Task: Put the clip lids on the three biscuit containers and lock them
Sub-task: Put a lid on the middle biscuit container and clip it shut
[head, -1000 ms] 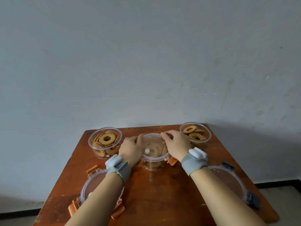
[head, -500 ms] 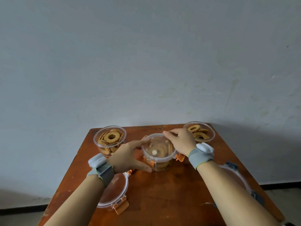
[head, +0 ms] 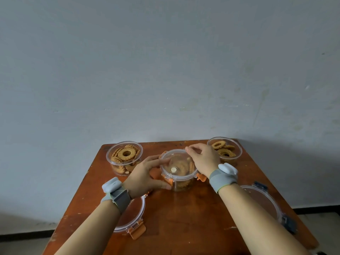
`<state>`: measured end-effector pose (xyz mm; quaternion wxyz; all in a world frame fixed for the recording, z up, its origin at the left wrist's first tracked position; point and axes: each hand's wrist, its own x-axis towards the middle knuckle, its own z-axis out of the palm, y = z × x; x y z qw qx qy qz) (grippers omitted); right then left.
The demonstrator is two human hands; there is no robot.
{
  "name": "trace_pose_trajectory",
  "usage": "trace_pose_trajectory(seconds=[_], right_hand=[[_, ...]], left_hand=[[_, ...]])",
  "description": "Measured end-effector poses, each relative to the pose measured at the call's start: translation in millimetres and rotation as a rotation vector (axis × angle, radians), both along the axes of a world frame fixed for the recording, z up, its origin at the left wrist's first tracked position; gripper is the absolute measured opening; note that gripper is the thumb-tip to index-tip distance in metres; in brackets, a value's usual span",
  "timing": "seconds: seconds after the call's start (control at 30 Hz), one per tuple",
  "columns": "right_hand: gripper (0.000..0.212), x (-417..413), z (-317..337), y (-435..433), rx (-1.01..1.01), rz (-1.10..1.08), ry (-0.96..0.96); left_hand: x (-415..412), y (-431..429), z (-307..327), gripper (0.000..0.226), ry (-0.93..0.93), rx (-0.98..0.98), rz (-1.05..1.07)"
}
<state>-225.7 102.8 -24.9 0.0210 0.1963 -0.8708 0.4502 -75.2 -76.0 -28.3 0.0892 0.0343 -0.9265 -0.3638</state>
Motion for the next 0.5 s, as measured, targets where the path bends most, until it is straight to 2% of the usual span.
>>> trace_pose_trajectory(seconds=[0.1, 0.2, 0.27, 0.33, 0.43, 0.5], right_hand=[[0.028, 9, -4, -4, -0.001, -0.040, -0.015], [0.038, 16, -8, -6, 0.072, -0.010, 0.003], [0.041, 22, -8, -2, 0.119, 0.032, 0.046], [0.039, 28, -7, 7, 0.083, 0.121, 0.056], [0.033, 37, -3, 27, 0.039, 0.272, -0.017], [0.049, 39, 1, 40, 0.098, 0.337, -0.037]], left_hand=[[7, -3, -3, 0.060, 0.100, 0.008, 0.099], [8, 2, -8, 0.054, 0.087, 0.032, 0.152], [6, 10, -8, 0.049, 0.067, 0.147, 0.172], [3, 14, -6, 0.043, 0.075, 0.302, 0.221], [-1, 17, -5, 0.049, 0.092, 0.386, 0.261], [-4, 20, -5, 0.049, 0.111, 0.461, 0.294]])
